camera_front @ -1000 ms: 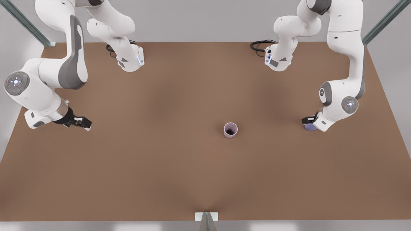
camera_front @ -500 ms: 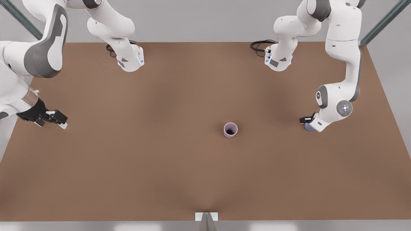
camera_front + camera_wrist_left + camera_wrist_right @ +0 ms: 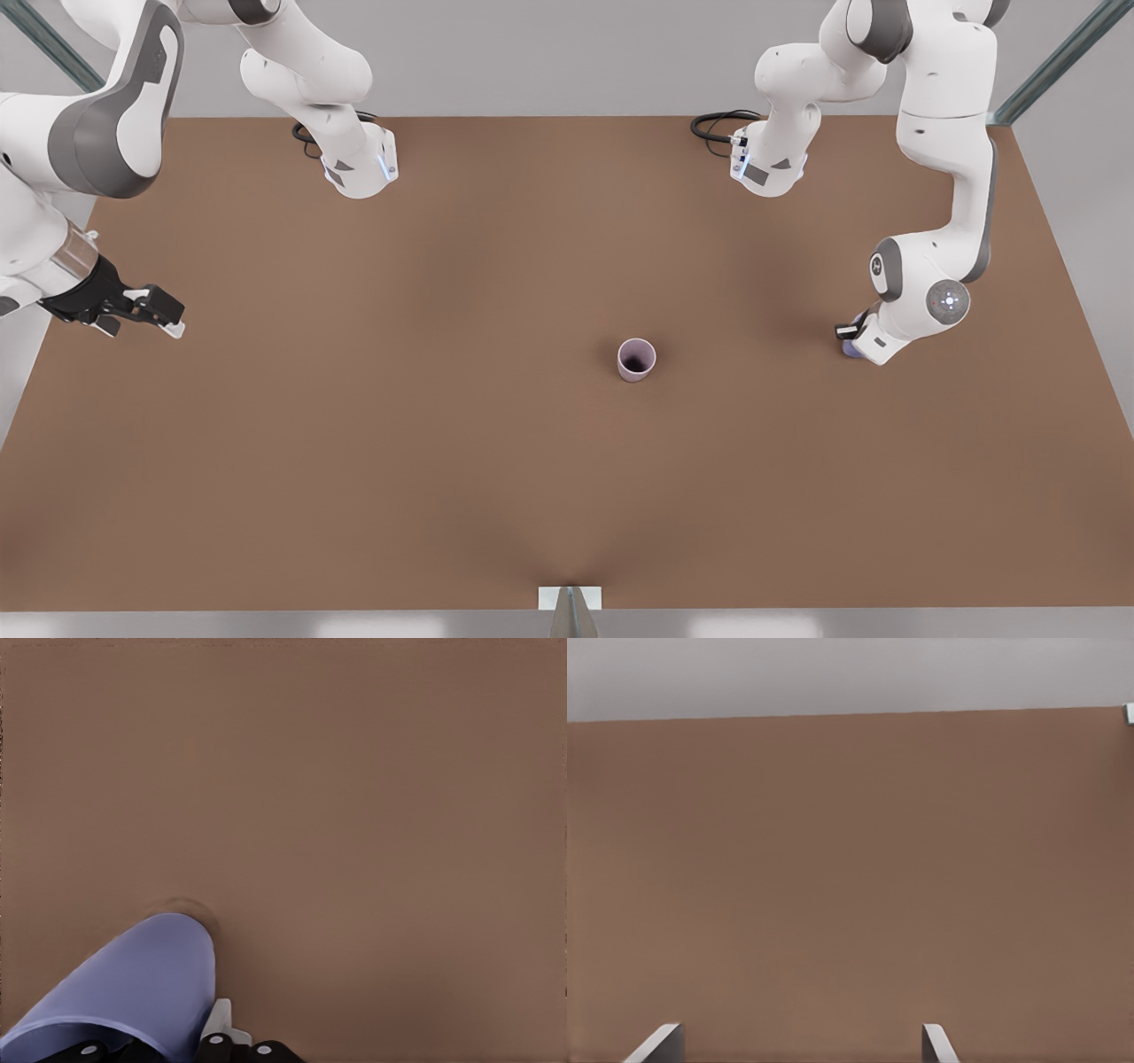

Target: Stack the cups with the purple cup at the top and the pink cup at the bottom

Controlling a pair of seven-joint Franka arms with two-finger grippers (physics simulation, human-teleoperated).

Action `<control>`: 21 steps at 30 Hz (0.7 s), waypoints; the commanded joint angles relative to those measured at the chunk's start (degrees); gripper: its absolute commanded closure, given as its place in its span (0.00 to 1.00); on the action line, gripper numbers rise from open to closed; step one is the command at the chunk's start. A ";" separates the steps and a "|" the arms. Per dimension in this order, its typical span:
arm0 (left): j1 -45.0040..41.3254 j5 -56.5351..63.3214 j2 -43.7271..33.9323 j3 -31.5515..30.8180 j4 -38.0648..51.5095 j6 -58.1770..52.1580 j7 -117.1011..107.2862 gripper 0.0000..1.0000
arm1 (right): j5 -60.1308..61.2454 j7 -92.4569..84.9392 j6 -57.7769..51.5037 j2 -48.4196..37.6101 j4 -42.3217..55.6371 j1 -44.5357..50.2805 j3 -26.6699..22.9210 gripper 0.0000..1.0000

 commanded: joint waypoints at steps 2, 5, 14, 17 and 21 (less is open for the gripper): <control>0.01 0.07 -0.58 0.04 0.43 -0.34 0.04 0.74 | 0.08 -2.35 -0.65 0.01 0.05 0.05 -0.01 0.00; 0.01 0.07 -1.37 -0.05 1.58 -1.39 -0.49 0.79 | 0.17 -2.35 -0.56 -0.08 0.05 -0.03 0.08 0.00; -0.79 0.07 -1.72 -9.10 18.10 -14.31 -14.02 0.79 | 0.17 -2.35 -0.74 -0.34 0.05 0.05 -0.10 0.00; -1.66 -0.02 -1.20 -12.53 21.35 -17.30 -22.20 0.79 | 0.25 -2.35 -0.65 -0.25 0.05 0.14 -0.01 0.00; -8.25 -1.16 1.35 -12.70 26.71 -19.50 -33.71 0.79 | 0.17 -2.35 -0.74 -0.25 0.05 0.14 -0.01 0.00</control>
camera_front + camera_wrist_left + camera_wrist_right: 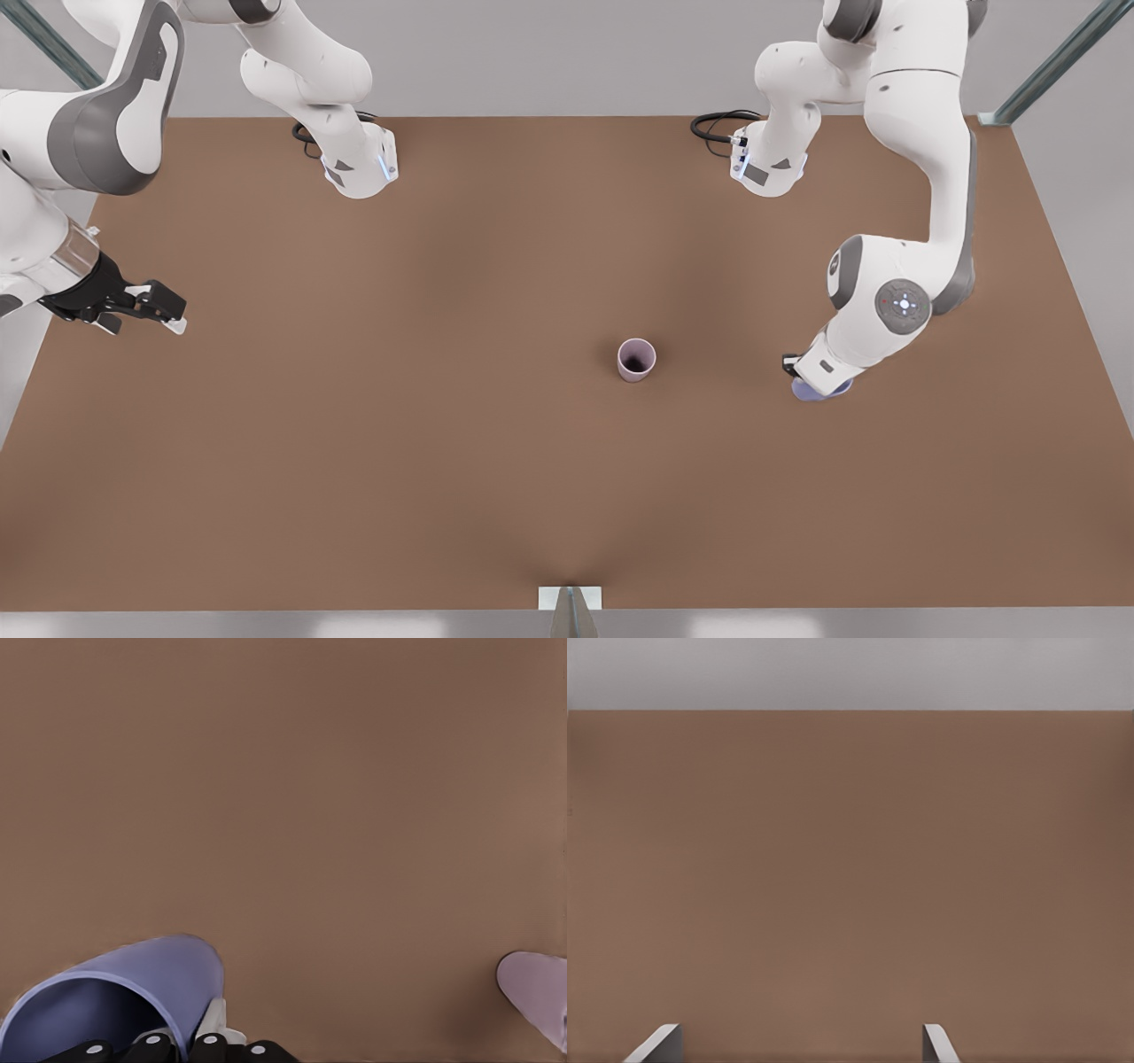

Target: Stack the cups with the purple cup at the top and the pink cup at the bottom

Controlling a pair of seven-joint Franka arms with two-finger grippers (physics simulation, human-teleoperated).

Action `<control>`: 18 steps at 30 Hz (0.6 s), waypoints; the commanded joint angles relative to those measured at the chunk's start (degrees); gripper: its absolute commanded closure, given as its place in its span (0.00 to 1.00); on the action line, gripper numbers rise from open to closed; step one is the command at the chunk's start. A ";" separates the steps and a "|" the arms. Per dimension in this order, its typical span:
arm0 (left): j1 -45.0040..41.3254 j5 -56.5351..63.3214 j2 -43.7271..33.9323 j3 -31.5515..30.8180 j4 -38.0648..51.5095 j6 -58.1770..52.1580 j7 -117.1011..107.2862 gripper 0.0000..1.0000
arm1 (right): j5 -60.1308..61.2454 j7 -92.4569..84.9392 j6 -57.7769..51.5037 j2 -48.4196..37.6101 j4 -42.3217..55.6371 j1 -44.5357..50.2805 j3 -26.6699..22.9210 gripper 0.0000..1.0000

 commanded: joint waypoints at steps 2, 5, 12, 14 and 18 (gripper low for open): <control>-4.11 -3.62 1.30 -0.07 3.63 -5.31 -27.52 0.79 | 0.06 -0.75 -0.08 -0.03 0.02 -0.06 -0.01 0.00; -9.82 -7.04 3.32 -0.07 8.11 -7.25 -35.35 0.79 | 0.06 -0.75 -0.08 -0.12 0.02 -0.06 -0.01 0.00; -19.85 -9.33 7.71 -0.07 16.03 -7.86 -50.46 0.79 | -0.03 -0.75 -0.08 -0.03 0.02 -0.06 -0.10 0.00; -21.69 -9.42 7.71 -0.07 16.82 -7.86 -52.75 0.79 | 0.06 -0.75 -0.08 0.05 0.02 -0.06 -0.01 0.00; -23.54 -9.33 8.33 -0.07 16.90 -7.69 -54.33 0.79 | 0.06 -0.75 0.00 0.06 0.02 0.03 -0.01 0.00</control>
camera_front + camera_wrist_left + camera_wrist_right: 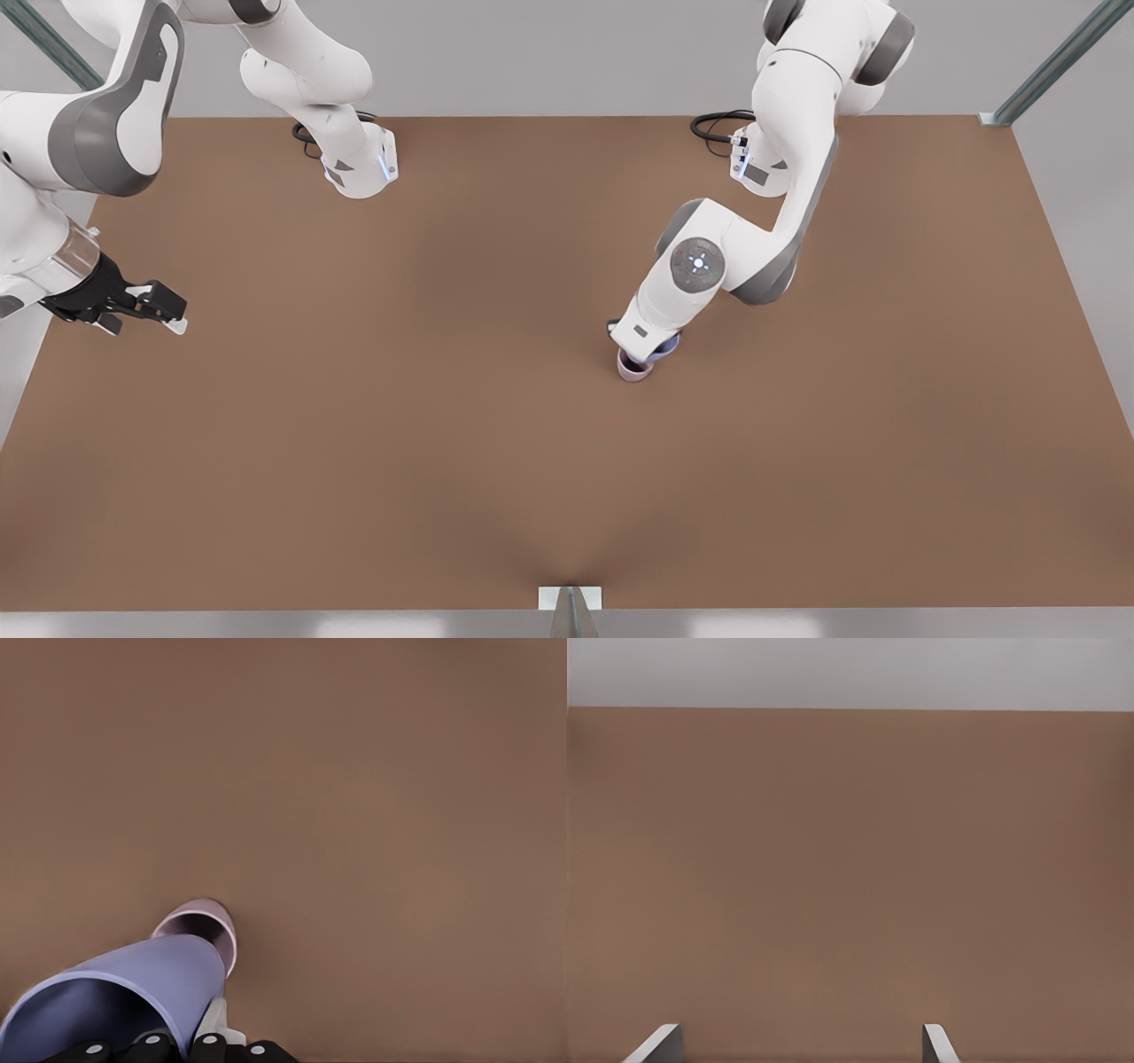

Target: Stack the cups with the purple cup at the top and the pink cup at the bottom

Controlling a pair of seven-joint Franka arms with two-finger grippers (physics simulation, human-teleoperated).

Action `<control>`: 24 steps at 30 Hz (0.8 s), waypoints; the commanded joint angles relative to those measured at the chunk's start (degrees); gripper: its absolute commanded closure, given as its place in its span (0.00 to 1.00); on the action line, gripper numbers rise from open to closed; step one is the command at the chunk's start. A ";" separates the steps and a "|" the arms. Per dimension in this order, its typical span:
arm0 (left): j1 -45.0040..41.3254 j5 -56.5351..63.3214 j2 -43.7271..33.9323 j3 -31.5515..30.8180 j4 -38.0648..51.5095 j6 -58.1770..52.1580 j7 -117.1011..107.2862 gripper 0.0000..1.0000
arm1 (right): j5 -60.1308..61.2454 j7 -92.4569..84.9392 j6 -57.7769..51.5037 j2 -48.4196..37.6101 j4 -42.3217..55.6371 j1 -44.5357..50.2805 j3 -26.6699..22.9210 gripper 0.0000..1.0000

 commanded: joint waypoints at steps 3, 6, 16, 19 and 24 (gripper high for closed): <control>-0.54 0.21 1.30 0.04 -0.02 -0.10 -24.23 0.79 | 0.00 -0.29 0.02 0.03 0.03 -0.11 -0.01 0.00; -0.54 0.47 2.09 0.12 -0.02 -0.01 -23.97 0.79 | 0.00 -0.29 0.02 -0.06 0.03 -0.02 -0.01 0.00; -0.80 5.39 2.18 0.12 0.07 3.68 -23.70 0.79 | 0.09 -0.29 0.02 0.03 0.03 -0.02 -0.01 0.00; -2.03 5.31 2.62 0.12 0.07 3.85 -24.14 0.79 | 0.09 -0.29 0.02 0.12 0.03 -0.02 0.08 0.00; -1.85 5.66 3.15 0.30 0.07 3.85 -23.44 0.79 | 0.09 -0.29 0.11 0.12 0.03 0.07 0.08 0.00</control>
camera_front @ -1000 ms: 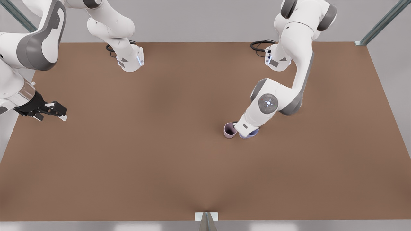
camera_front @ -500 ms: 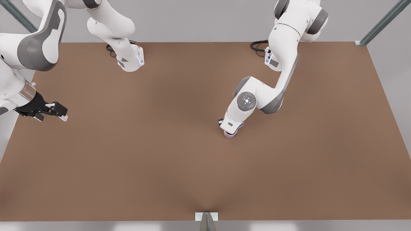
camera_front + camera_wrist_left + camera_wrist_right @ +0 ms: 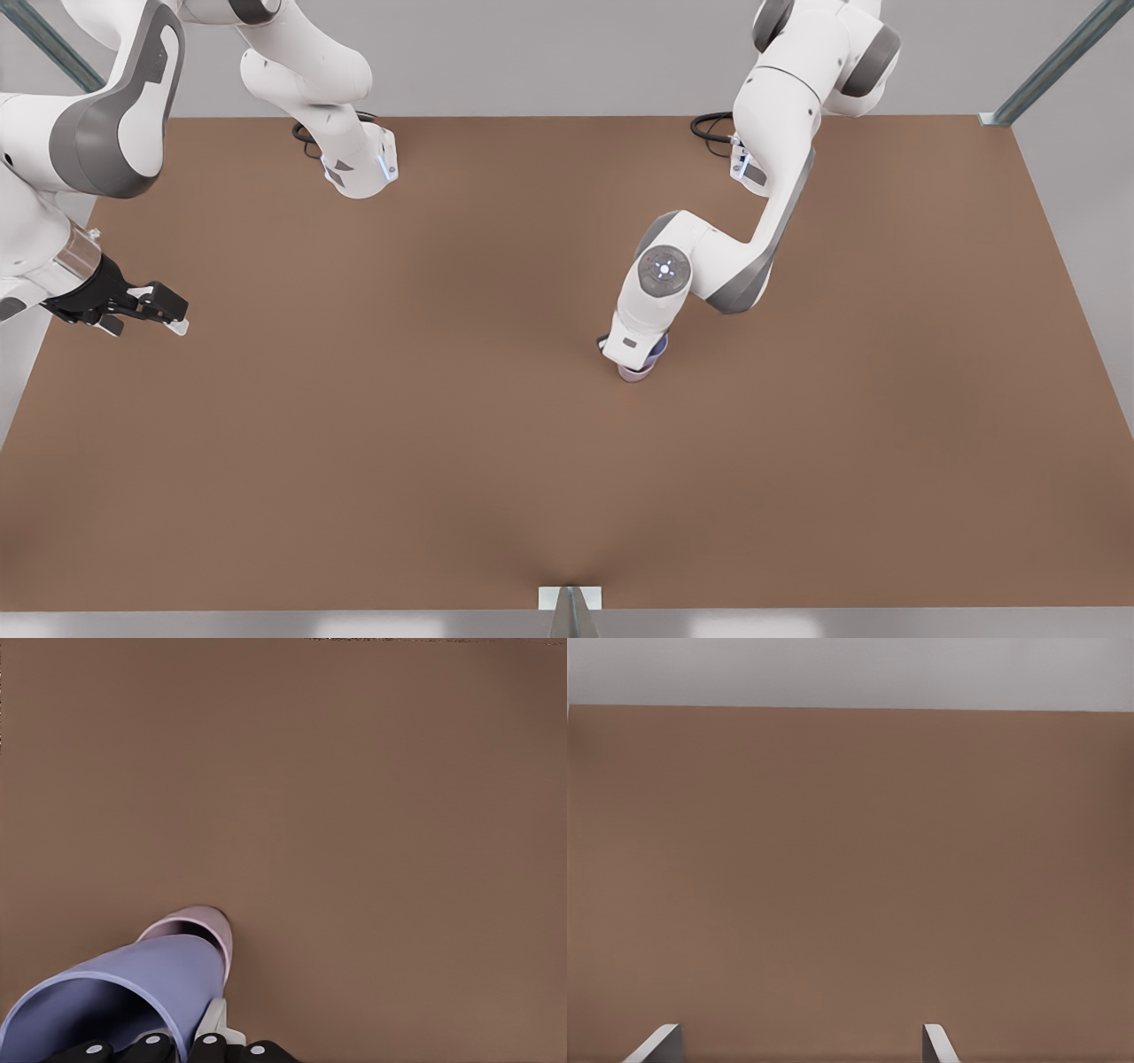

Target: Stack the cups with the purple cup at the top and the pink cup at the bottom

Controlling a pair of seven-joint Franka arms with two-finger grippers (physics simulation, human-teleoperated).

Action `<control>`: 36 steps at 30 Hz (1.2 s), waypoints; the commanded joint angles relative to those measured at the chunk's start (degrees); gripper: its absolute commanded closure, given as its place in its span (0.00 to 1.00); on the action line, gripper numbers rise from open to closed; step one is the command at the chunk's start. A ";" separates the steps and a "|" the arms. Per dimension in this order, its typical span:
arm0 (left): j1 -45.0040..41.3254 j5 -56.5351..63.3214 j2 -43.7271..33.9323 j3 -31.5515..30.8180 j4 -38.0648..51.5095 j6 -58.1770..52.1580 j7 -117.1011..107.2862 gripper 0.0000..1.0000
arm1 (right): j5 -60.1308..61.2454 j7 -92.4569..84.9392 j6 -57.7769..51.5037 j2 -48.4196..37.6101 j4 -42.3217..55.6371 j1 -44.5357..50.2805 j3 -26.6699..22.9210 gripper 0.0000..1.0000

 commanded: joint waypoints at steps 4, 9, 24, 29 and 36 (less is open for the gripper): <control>-0.16 2.25 -0.04 0.07 0.03 1.61 -5.60 0.79 | 0.04 -0.10 0.05 -0.06 0.03 0.06 -0.08 0.00; 0.01 4.71 0.40 0.07 -0.23 1.52 -5.60 0.79 | 0.04 -0.10 0.05 0.03 0.03 0.06 0.01 0.00; -1.48 5.77 -0.39 -0.20 -0.59 0.12 -7.44 0.79 | -0.31 -0.36 -0.22 0.38 -0.32 0.50 0.10 0.00; -2.09 5.59 -0.04 -0.20 -0.67 -0.15 -8.24 0.79 | -0.31 -0.45 -0.13 0.47 -0.23 0.50 0.01 0.00; -2.09 5.59 1.10 -0.20 -0.67 0.47 -8.15 0.79 | -0.31 -0.45 -0.13 0.47 -0.23 0.50 0.10 0.00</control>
